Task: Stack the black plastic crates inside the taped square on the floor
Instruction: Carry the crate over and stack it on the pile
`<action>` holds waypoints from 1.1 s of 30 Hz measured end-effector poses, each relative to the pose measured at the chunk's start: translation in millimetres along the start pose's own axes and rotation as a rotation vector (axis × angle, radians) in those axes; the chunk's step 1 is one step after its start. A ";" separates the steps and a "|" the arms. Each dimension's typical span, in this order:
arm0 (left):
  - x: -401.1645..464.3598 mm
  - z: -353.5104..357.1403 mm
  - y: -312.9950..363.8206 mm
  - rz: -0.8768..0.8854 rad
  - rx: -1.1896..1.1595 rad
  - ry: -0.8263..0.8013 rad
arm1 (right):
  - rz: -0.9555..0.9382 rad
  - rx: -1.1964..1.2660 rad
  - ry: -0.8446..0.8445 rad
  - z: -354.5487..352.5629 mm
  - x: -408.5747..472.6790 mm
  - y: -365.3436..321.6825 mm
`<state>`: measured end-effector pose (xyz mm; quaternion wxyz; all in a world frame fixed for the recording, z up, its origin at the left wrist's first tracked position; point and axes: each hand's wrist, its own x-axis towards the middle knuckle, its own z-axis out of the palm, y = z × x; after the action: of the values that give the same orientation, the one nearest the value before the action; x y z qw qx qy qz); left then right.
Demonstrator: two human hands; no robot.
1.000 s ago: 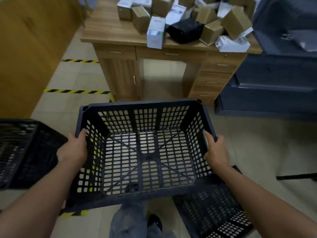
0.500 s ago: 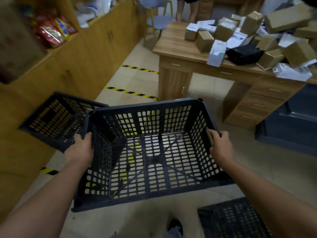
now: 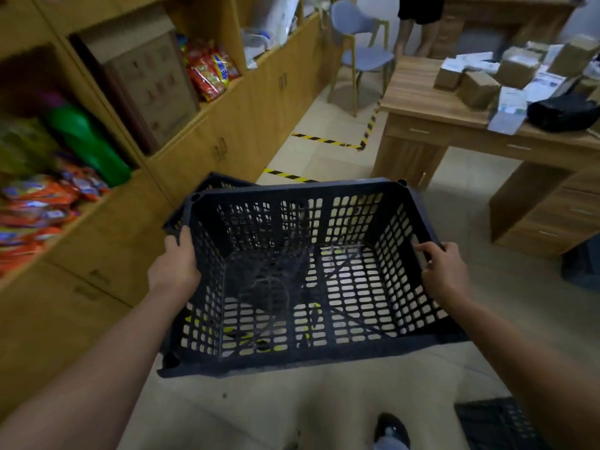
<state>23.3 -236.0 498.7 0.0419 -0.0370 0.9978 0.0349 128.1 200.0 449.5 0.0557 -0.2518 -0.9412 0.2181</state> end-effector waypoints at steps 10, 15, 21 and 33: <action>60.2 -2.6 -92.4 -0.034 -0.005 -0.008 | -0.008 0.025 0.015 44.3 2.3 -101.0; 101.8 12.7 -113.9 -0.039 0.010 -0.026 | -0.035 0.016 0.005 63.9 34.2 -135.6; 170.3 19.1 -121.3 -0.049 0.038 -0.047 | -0.023 0.033 -0.016 87.4 78.8 -172.9; 314.7 14.2 -121.0 0.048 0.139 -0.102 | 0.091 0.005 -0.033 123.0 134.7 -229.9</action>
<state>-279.0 -377.7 449.4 0.0942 -0.0082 0.9950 -0.0319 -118.5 41.2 439.2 0.0308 -0.2905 -0.9290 0.2271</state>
